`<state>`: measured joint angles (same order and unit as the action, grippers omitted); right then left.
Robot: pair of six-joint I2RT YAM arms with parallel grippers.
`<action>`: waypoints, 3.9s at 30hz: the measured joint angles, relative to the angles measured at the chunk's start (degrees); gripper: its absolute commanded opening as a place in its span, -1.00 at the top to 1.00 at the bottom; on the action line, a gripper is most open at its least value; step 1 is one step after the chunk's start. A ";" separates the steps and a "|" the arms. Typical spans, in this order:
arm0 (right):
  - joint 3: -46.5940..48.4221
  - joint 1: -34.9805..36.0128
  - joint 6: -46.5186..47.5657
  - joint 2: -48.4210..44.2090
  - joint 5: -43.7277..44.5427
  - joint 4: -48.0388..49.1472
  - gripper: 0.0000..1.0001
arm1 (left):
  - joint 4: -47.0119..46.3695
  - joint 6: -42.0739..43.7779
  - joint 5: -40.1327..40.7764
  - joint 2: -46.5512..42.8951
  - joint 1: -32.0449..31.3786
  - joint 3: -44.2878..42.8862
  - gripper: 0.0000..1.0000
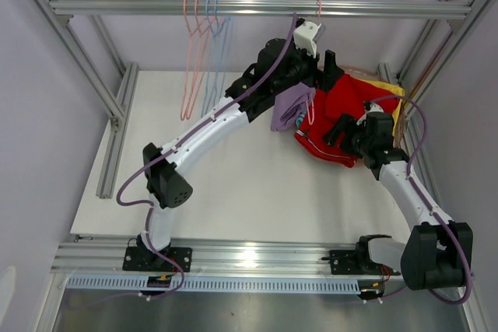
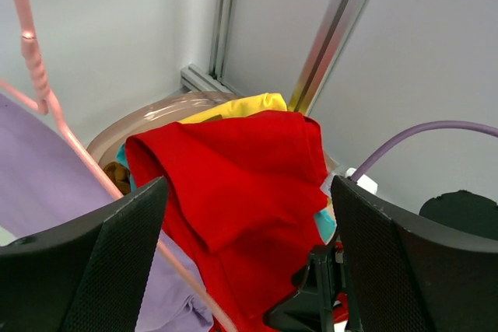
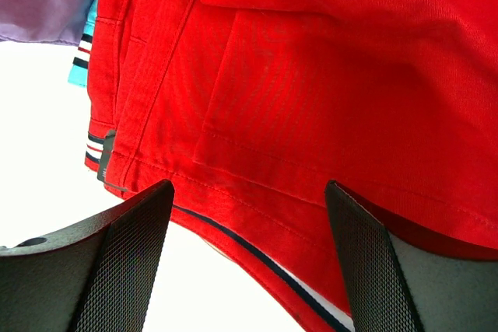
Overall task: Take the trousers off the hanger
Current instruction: Pick up the hanger from the clothesline.
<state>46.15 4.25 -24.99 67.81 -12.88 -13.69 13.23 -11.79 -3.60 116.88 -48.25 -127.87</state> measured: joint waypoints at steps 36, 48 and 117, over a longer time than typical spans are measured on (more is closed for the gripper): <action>-1.07 0.00 -0.07 2.38 -2.84 3.85 -0.65 | -3.54 -1.20 8.41 -7.23 0.13 11.32 -0.99; -1.20 -0.15 -0.48 2.58 -5.07 4.76 -0.65 | -22.10 -22.43 -18.38 0.68 5.73 9.31 -0.72; -1.57 1.92 -1.55 5.81 -6.08 8.28 -0.65 | -27.65 -37.66 -27.74 5.18 9.01 12.70 0.98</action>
<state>44.58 6.17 -26.55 73.63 -18.96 -5.41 -14.41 -49.45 -31.33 122.06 -39.24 -115.18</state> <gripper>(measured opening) 0.828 0.108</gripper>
